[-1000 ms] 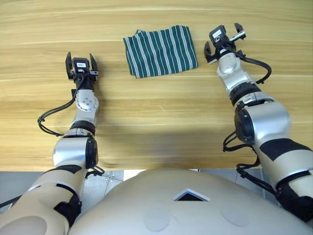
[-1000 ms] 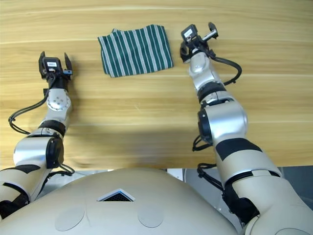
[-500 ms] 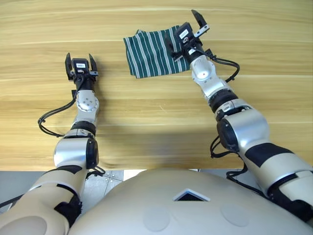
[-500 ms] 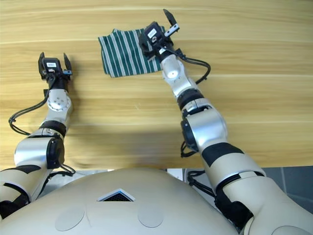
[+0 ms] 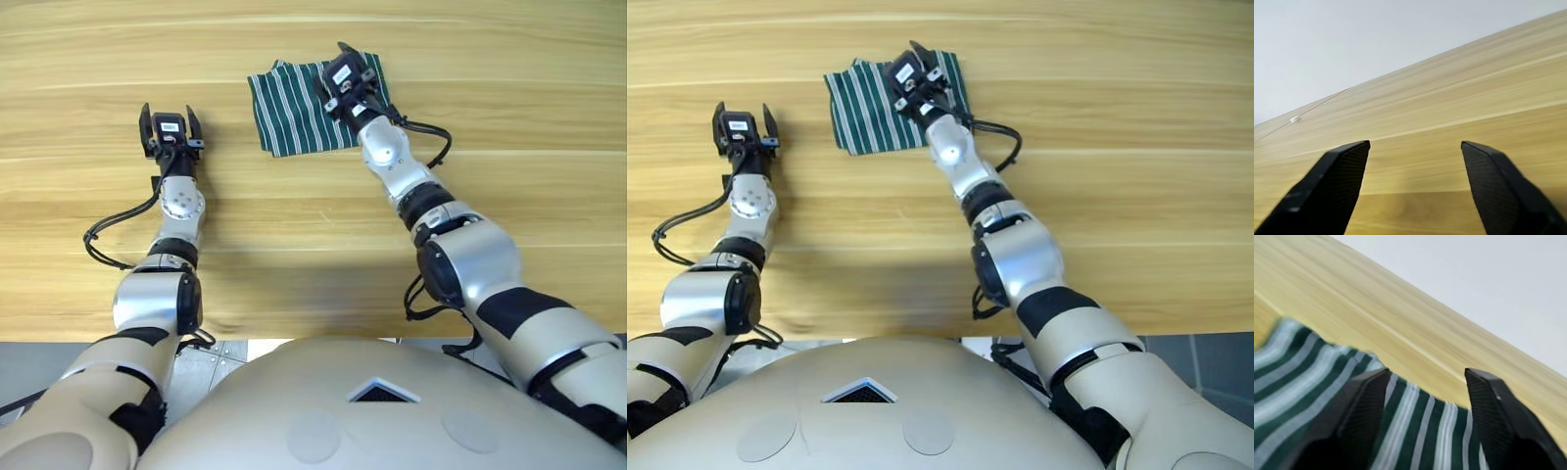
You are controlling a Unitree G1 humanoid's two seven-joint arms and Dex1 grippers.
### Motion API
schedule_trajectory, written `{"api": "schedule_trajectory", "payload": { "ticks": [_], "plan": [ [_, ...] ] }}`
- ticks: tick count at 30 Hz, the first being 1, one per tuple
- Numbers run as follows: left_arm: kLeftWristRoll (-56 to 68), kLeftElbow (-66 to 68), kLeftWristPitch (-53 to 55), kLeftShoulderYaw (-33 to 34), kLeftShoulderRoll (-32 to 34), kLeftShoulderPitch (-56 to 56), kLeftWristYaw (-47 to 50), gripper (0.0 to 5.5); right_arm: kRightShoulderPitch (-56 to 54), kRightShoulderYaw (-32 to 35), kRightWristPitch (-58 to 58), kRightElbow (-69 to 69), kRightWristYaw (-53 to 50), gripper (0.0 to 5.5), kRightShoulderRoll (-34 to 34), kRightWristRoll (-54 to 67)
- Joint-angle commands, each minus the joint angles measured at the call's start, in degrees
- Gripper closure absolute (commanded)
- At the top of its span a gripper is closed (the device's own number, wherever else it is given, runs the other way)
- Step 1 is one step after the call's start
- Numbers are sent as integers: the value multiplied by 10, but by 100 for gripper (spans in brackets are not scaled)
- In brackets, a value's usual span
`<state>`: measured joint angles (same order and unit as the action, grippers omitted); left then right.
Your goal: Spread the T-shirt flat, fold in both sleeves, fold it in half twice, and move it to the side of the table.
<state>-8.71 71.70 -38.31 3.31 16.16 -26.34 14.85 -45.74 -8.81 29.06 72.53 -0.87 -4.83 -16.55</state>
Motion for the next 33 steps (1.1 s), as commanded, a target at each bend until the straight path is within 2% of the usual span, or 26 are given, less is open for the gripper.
{"api": "schedule_trajectory", "payload": {
  "ticks": [1, 2, 7, 16, 20, 24, 30, 33],
  "plan": [
    [-8, 23, 31, -9, -21, 16, -14, 204, -34, 31, -30, 14, 57, 330, -29, 45],
    [-8, 23, 32, -10, -22, 15, -14, 204, -39, 38, -48, 20, 69, 345, -33, 52],
    [-11, 24, 34, -16, -27, 11, -16, 204, -59, 69, -135, 43, 80, 345, -30, 75],
    [-8, 20, 29, -15, -29, 7, -17, 204, -47, 99, -283, 62, 11, 345, 16, 65],
    [-6, 18, 26, -12, -28, 8, -18, 204, -46, 167, -307, 61, -42, 345, 47, 111],
    [-2, 17, 21, -7, -24, 14, -17, 204, -27, 273, -300, 57, -128, 345, 110, 188],
    [15, 12, 4, 16, -11, 45, -7, 204, 16, 394, -251, 52, -299, 345, 199, 265],
    [29, 8, -8, 34, 0, 66, -1, 204, 34, 423, -224, 52, -388, 345, 231, 273]
  ]
}}
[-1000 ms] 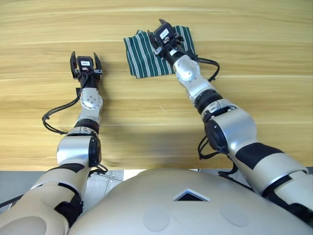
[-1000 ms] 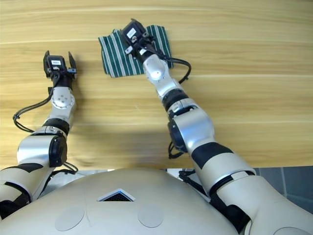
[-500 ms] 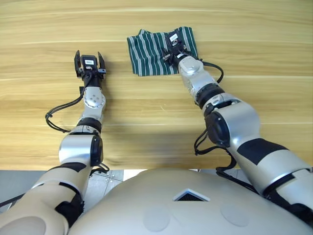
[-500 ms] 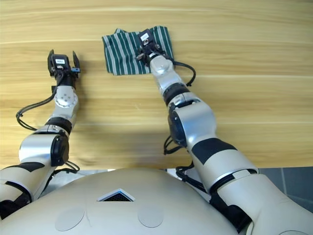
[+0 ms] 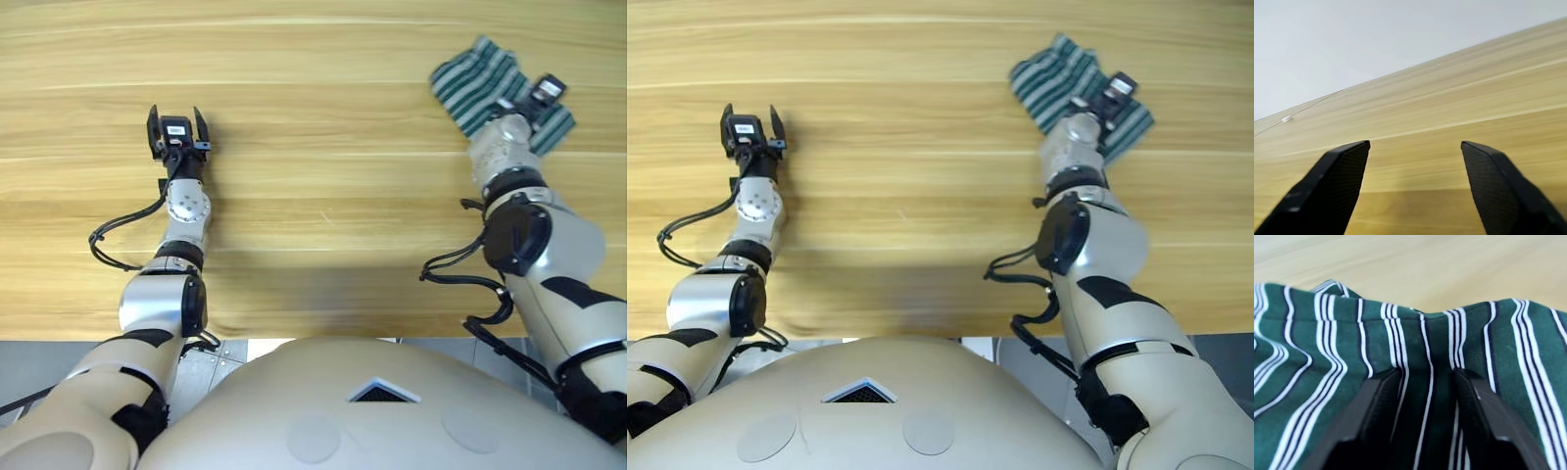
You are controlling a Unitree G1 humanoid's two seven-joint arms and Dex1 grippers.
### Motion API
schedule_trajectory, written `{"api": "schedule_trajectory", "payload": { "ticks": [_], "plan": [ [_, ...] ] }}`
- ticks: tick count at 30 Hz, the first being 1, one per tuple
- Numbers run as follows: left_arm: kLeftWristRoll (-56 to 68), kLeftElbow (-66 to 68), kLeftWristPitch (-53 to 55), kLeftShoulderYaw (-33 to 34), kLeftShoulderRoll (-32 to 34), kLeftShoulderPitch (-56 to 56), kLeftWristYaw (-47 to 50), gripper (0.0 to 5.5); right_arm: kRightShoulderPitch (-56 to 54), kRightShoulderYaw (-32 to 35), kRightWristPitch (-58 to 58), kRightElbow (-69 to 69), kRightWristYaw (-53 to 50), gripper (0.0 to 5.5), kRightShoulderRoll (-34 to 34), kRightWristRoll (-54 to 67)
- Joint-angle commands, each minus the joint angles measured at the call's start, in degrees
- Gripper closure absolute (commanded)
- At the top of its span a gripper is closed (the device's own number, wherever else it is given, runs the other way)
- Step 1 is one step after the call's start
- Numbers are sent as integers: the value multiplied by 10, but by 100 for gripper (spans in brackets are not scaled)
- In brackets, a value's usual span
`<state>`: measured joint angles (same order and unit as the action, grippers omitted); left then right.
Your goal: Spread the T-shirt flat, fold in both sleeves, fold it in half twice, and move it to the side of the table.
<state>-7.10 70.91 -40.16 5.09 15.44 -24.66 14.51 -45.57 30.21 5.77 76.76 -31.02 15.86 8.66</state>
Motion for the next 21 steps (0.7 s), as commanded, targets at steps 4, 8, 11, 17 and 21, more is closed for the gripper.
{"api": "schedule_trajectory", "payload": {
  "ticks": [4, 8, 11, 17, 21],
  "plan": [
    [30, 9, -7, 39, 25, 79, 12, 204, 44, 51, 12, 11, -140, 345, 39, 25],
    [44, 0, -23, 58, 37, 111, 24, 204, 51, 74, 12, 12, -174, 345, 40, 37],
    [49, -5, -27, 66, 42, 121, 29, 204, 50, 76, 18, 11, -179, 345, 41, 31],
    [73, -19, -51, 91, 31, 109, 35, 204, 6, 10, 110, -3, -193, 345, 31, -36],
    [57, -22, -42, 59, -22, 33, 6, 204, -44, -118, 206, -21, -97, 345, -34, -135]
  ]
}}
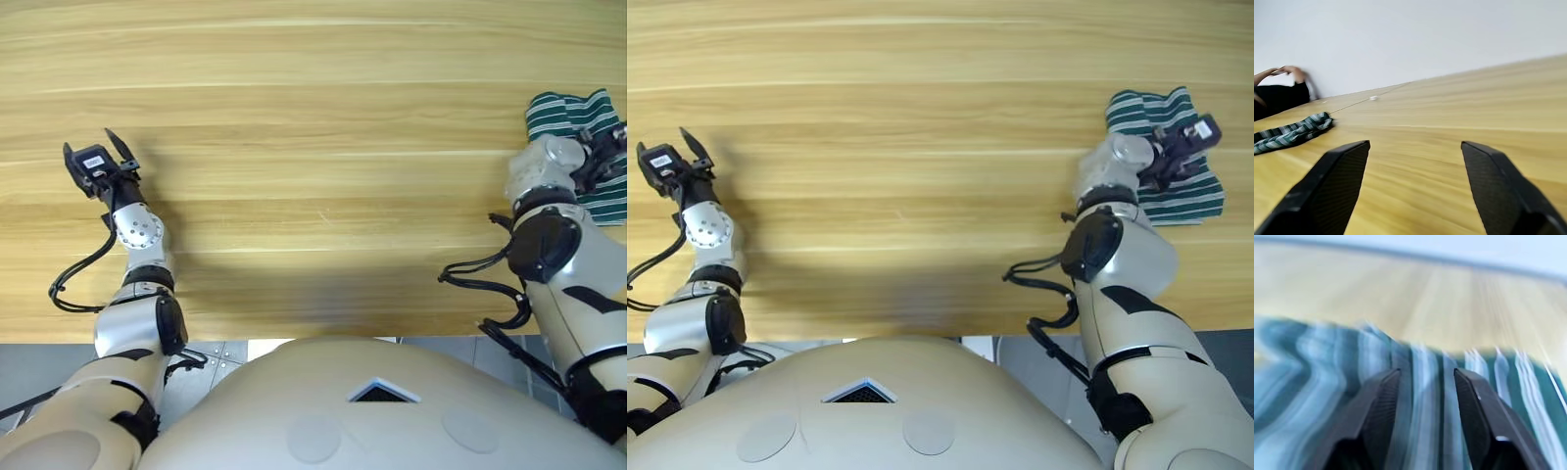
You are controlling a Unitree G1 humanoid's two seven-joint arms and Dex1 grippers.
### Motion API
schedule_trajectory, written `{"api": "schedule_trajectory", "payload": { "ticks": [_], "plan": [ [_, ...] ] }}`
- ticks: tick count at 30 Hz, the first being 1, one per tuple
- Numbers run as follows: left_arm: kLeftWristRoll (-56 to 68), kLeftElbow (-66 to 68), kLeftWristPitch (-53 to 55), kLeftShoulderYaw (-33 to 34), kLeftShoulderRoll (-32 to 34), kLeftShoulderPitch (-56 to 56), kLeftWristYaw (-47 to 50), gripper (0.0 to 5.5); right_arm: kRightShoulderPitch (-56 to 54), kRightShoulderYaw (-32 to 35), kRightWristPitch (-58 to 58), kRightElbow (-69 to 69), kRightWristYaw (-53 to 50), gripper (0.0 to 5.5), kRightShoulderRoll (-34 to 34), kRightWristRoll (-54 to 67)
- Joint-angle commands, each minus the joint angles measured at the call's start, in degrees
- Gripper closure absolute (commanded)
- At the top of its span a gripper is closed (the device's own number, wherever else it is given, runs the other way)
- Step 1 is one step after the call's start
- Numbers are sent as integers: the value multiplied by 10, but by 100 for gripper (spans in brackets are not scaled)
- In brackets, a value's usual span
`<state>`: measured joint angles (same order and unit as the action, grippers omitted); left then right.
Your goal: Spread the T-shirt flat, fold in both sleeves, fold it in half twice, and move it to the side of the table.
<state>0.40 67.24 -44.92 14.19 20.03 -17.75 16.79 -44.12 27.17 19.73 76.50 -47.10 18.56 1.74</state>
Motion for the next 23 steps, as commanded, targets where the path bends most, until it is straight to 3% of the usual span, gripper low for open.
{"api": "schedule_trajectory", "payload": {
  "ticks": [1, 6, 13, 16, 23],
  "plan": [
    [-31, 18, 13, -45, -86, -55, -12, 204, -60, -117, 80, -19, 92, 345, -88, -85],
    [-92, 41, 35, -110, -190, -120, 33, 204, 9, -240, 117, -7, 195, 345, -209, -169],
    [-105, 56, 50, -134, -241, -95, 18, 204, 146, -294, 170, -30, 213, 345, -211, -197],
    [-110, 54, 34, -146, -248, -66, 4, 204, 195, -323, 211, -53, 202, 298, -204, -219],
    [-107, 44, 5, -147, -246, -16, -14, 103, 248, -363, 234, -82, 152, 182, -186, -253]
  ]
}}
